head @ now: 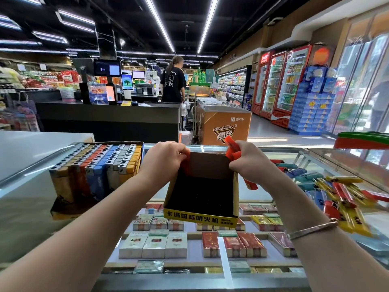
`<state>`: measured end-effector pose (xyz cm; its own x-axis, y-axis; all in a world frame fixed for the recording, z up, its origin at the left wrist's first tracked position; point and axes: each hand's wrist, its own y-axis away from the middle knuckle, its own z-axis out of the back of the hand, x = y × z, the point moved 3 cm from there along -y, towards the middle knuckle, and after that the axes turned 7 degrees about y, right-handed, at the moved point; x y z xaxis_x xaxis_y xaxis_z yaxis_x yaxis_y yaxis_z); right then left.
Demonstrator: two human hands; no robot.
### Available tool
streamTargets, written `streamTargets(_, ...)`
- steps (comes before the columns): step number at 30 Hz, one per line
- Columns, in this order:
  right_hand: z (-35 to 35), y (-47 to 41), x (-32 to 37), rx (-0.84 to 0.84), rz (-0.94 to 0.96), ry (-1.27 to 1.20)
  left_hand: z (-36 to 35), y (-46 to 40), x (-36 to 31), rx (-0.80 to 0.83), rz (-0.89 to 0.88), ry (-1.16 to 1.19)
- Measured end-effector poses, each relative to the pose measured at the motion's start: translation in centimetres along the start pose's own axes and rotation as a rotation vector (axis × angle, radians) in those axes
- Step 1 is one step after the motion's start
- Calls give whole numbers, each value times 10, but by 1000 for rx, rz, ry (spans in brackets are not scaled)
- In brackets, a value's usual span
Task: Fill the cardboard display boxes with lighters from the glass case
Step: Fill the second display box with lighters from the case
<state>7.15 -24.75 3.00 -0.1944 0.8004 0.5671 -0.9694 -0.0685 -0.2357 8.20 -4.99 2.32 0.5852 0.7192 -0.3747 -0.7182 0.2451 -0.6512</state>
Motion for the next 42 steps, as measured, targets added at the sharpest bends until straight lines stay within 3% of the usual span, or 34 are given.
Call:
streamTargets(7, 1, -2, -1, 34, -24, -2, 4, 3, 2, 31, 59, 117)
streamTargets(15, 1, 0, 0, 27, -22, -48, 4, 8, -7, 61, -63, -22)
streamTargets(19, 10, 5, 1, -207, 27, -180, 5, 14, -4, 137, -14, 48)
streamTargets(23, 24, 11, 3, -407, 8, -491, 4, 16, -9, 132, 30, 155)
streamTargets(28, 18, 13, 12, -165, -29, -854, 0, 18, -19, 165, 29, 157)
streamTargets(35, 12, 16, 22, -72, -30, -1025, 9, 21, -35, 47, -158, 196)
streamTargets(39, 6, 19, 32, 27, 122, -1012, 2, 25, -47, 135, -79, 533)
streamTargets(42, 1, 21, 37, 47, 183, -1040, 3, 24, -43, 112, 1, 793)
